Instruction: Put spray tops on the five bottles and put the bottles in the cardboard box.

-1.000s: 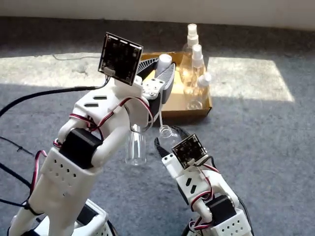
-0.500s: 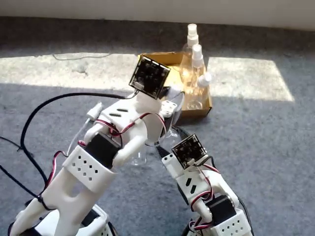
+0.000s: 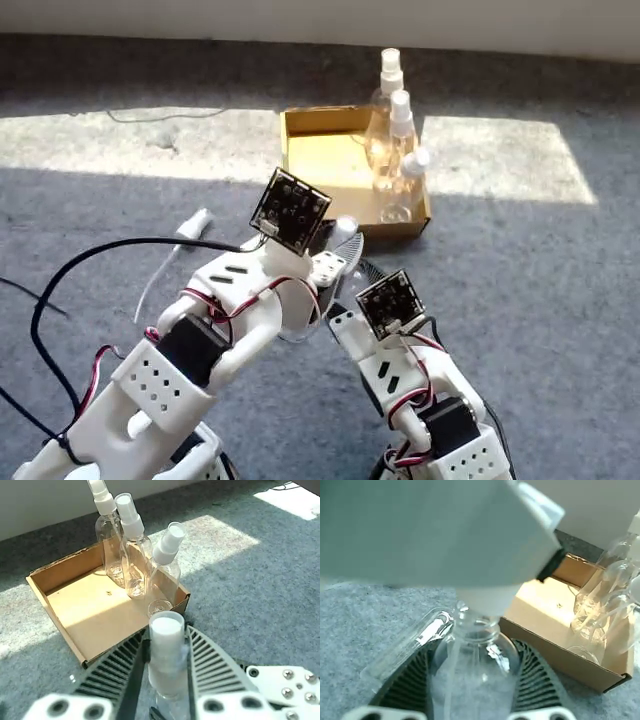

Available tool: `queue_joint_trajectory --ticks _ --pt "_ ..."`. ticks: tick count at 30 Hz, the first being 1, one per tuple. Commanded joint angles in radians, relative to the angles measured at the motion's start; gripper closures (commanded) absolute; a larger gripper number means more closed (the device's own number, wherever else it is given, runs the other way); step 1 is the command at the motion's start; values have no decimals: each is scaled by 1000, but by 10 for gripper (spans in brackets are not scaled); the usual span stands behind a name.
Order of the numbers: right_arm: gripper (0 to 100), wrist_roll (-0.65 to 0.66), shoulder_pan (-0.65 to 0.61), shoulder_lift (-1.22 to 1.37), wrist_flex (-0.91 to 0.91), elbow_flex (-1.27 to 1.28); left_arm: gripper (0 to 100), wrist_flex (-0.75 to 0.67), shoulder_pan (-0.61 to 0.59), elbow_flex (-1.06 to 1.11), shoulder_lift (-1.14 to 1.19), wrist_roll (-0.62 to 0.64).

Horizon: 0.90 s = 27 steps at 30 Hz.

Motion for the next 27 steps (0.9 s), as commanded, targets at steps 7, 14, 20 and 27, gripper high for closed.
queue_joint_trajectory --ticks 7,14,20,27 --pt "994 -44 28 -13 -31 -10 815 87 -4 -70 -47 -11" --pt "994 -44 28 -13 -31 -7 815 129 -99 -311 -36 -68" --pt "994 -44 28 -13 -31 -7 815 132 -130 -303 81 -69" --pt "994 -44 30 -13 -31 -10 814 133 -127 -183 125 -71"
